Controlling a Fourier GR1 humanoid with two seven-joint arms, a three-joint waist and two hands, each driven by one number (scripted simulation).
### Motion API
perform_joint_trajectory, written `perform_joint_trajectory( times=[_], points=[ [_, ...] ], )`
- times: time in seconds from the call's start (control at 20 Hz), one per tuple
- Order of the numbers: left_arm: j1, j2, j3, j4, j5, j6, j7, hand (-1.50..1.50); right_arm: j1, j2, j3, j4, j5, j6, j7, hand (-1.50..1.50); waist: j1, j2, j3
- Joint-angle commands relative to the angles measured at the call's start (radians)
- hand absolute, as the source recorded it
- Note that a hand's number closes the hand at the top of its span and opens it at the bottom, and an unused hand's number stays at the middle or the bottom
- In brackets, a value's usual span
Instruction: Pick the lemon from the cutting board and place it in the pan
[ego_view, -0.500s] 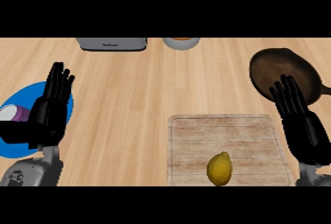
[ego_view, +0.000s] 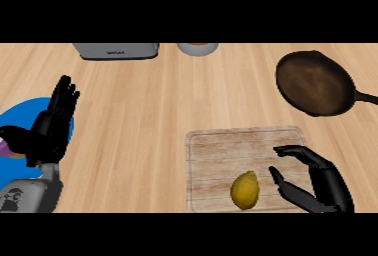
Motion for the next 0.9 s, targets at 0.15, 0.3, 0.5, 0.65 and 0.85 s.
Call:
perform_joint_trajectory(
  times=[0.15, 0.3, 0.5, 0.65, 0.85],
  points=[
    [0.020, 0.037, 0.029, 0.023, 0.024, -0.040, 0.030, 0.00, 0.299, -0.080, -0.058, -0.213, 0.255, -0.275, -0.128, -1.50, -0.031, -0.007, -0.003],
    [-0.015, 0.023, 0.025, 0.015, 0.012, -0.021, 0.045, 0.00, 0.434, -0.225, -0.123, -0.410, 0.257, -0.220, -0.036, -1.50, -0.022, -0.003, -0.004],
    [-0.016, 0.029, 0.017, -0.001, 0.000, -0.027, 0.044, 0.00, 0.566, -0.367, -0.125, -0.589, 0.364, -0.160, 0.152, -1.50, -0.012, -0.001, -0.006],
    [0.018, -0.032, -0.019, 0.040, -0.029, 0.000, -0.011, 0.00, 0.615, -0.481, -0.226, -0.709, 0.362, -0.084, 0.284, -1.50, -0.011, 0.002, -0.007],
    [-0.049, 0.013, 0.006, 0.040, 0.001, -0.058, 0.038, 0.00, 0.545, -0.522, -0.287, -0.886, 0.344, -0.010, 0.602, -1.50, 0.020, 0.006, -0.003]
  ],
)
